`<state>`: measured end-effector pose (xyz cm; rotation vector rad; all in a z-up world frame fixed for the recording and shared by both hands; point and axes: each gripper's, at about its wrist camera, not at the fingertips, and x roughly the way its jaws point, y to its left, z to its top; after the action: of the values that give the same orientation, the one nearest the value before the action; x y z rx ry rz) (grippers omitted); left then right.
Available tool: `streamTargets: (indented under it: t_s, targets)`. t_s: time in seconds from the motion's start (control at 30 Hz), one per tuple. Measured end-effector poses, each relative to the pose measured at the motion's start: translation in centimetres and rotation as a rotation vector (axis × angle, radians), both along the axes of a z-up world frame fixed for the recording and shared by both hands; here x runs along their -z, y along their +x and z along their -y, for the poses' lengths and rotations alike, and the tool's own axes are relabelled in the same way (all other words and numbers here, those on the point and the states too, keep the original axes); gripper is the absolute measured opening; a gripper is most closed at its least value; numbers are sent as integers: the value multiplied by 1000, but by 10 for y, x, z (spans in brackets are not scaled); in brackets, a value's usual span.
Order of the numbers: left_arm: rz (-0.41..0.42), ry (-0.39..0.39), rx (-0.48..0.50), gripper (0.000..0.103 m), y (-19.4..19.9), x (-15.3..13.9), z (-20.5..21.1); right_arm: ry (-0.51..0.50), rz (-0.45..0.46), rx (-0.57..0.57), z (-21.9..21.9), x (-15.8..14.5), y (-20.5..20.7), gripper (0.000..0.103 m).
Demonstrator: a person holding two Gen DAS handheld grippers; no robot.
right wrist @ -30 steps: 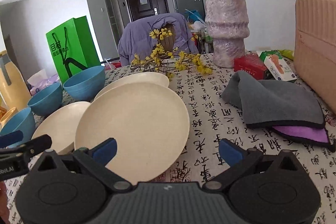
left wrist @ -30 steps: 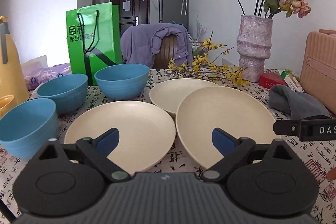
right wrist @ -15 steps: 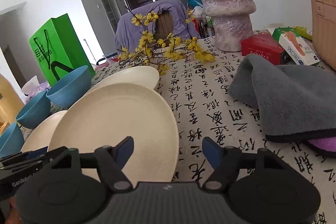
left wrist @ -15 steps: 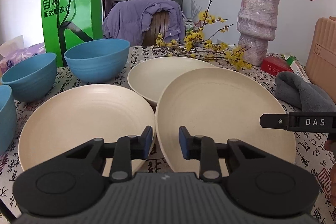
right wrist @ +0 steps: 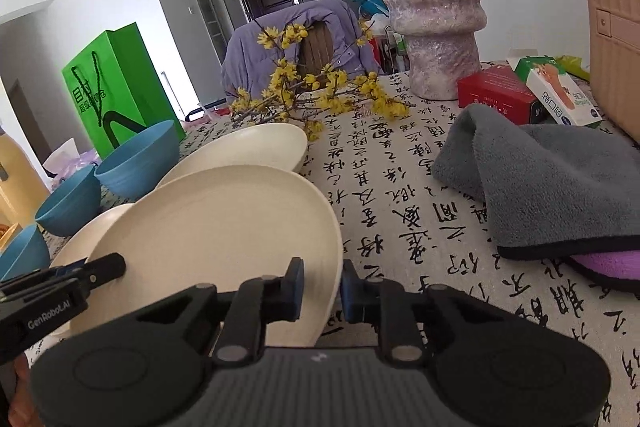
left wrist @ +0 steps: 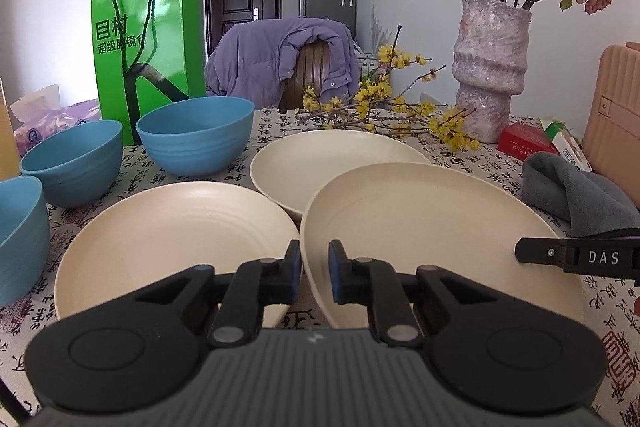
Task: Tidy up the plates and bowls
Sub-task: 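Lift the cream plate with both grippers toward the yellow thermos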
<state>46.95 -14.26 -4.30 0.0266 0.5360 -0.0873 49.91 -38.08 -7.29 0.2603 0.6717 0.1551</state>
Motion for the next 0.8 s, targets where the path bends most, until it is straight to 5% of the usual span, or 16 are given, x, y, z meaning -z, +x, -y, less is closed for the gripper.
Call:
streamTargets:
  t_s: [0.33, 0.8]
  targets:
    - [-45, -61, 15, 14, -69, -18, -10, -45, 58, 7, -4, -30, -76, 13]
    - [-46, -70, 80, 14, -216, -18, -16, -85, 91, 43, -12, -38, -239, 13]
